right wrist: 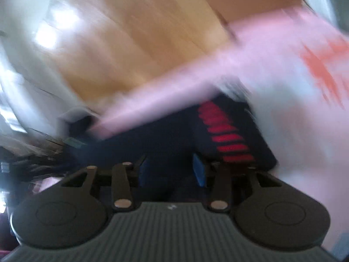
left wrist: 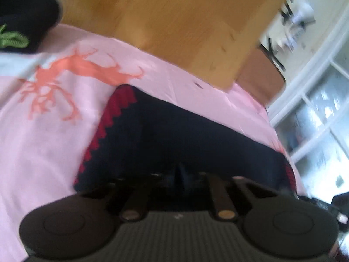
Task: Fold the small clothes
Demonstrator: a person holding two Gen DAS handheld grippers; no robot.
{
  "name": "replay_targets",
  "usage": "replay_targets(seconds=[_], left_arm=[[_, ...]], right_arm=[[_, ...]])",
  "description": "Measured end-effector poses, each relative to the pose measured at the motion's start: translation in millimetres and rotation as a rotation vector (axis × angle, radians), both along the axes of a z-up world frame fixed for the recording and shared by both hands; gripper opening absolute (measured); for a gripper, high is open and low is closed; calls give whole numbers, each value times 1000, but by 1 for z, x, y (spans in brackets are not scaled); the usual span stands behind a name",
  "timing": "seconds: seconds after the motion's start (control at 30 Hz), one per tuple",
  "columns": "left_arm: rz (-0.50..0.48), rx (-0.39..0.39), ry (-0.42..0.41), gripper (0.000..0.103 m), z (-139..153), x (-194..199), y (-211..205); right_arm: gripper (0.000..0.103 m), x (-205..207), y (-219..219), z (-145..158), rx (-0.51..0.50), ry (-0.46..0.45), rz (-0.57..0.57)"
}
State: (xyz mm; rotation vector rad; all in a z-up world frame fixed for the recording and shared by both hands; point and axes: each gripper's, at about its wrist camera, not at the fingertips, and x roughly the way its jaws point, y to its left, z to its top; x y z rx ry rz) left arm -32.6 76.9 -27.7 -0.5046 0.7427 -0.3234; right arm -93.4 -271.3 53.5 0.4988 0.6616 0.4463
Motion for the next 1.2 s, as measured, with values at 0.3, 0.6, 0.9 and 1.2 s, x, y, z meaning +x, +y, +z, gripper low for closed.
replay_targets(seconds=[0.3, 0.6, 0.9, 1.2], left_arm=[[-145, -120, -104, 21, 50, -3, -21], [-186, -54, 10, 7, -2, 39, -80], [-211, -171, 42, 11, 9, 28, -43], [216, -237, -243, 50, 55, -81, 112]], right_arm=[[64, -18, -73, 6, 183, 57, -207], [49, 4, -7, -10, 98, 46, -123], [28, -5, 73, 84, -55, -218, 114], [47, 27, 248, 48, -260, -114, 594]])
